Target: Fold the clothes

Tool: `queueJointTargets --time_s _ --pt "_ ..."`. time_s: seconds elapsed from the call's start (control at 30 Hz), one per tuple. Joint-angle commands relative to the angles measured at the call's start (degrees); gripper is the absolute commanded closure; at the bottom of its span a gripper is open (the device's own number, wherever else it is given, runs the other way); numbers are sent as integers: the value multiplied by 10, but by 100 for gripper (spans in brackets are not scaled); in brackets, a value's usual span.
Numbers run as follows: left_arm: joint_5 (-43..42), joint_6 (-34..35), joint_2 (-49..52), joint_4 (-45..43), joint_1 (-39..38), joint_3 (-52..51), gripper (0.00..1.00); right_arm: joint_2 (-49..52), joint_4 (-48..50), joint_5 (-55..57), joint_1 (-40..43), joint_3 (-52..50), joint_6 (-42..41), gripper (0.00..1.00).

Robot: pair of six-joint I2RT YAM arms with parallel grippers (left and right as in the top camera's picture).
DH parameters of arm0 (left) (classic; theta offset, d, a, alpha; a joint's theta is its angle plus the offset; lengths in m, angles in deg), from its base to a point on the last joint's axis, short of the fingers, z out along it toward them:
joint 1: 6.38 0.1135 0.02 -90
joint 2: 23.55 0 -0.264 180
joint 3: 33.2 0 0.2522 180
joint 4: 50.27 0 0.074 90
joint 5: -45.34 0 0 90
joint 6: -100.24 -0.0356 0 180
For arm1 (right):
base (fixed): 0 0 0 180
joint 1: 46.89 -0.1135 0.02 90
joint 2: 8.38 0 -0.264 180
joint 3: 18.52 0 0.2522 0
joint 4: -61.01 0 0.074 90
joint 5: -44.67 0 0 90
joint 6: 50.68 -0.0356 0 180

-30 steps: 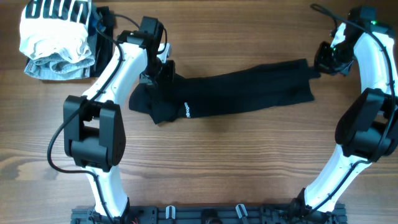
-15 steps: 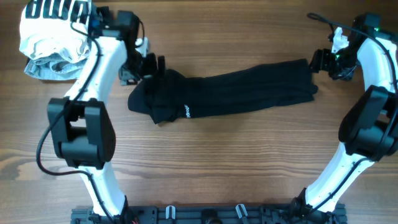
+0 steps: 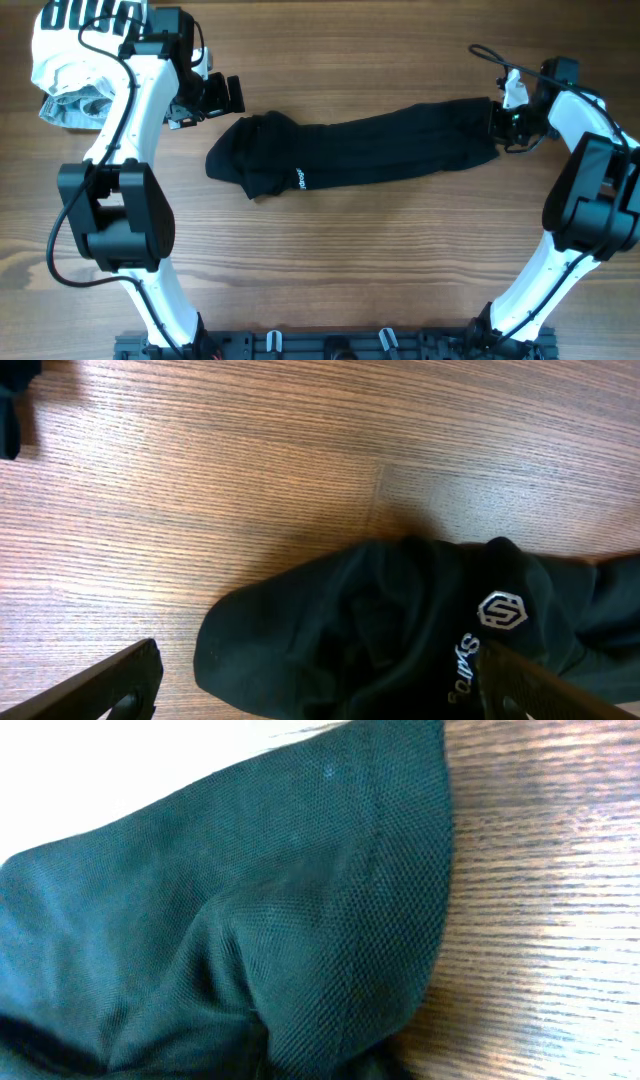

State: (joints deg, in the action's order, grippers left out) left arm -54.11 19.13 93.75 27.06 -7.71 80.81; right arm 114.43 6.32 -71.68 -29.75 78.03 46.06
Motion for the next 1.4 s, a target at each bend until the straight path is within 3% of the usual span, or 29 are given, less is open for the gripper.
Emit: queueJointTargets --time_s 0.0,0.17,0.23,0.33,0.53,0.7,0.73,0.77,0.83,0.9,0.97,1.03,1.23,1.37 --pt "6 5 -18 -1 2 10 0 44 10 19 18 -7 -55 96" --pt "11 5 -18 -4 2 10 0 14 -75 7 94 117 -53 96" --pt "19 5 -18 -5 2 10 0 14 -126 -14 119 179 -17 96" --pt "19 5 -18 -9 2 10 0 14 -185 -35 116 235 11 96" --pt "19 5 -18 -36 2 10 0 14 -273 -56 -27 240 38 96" --pt "31 5 -18 -36 2 10 0 15 -298 18 -142 229 21 96" --pt "31 6 -18 -36 2 10 0 15 -294 41 -167 224 3 81" --pt "31 5 -18 -36 2 10 0 15 -291 45 -179 221 3 47" --pt "31 5 -18 -36 2 10 0 15 -292 45 -204 219 4 25" --pt "31 6 -18 -35 2 10 0 15 -291 16 -216 219 10 23" --pt "25 6 -18 -35 2 9 0 14 -292 -59 -217 220 51 29" --pt "-20 5 -9 -34 1 8 0 13 -295 -61 -206 236 51 32" --pt "-284 -187 21 -62 -17 -118 0 -2 -359 -59 -121 347 52 22" --pt "-291 -207 26 -108 -22 -191 0 -2 -362 -54 -110 347 53 19"
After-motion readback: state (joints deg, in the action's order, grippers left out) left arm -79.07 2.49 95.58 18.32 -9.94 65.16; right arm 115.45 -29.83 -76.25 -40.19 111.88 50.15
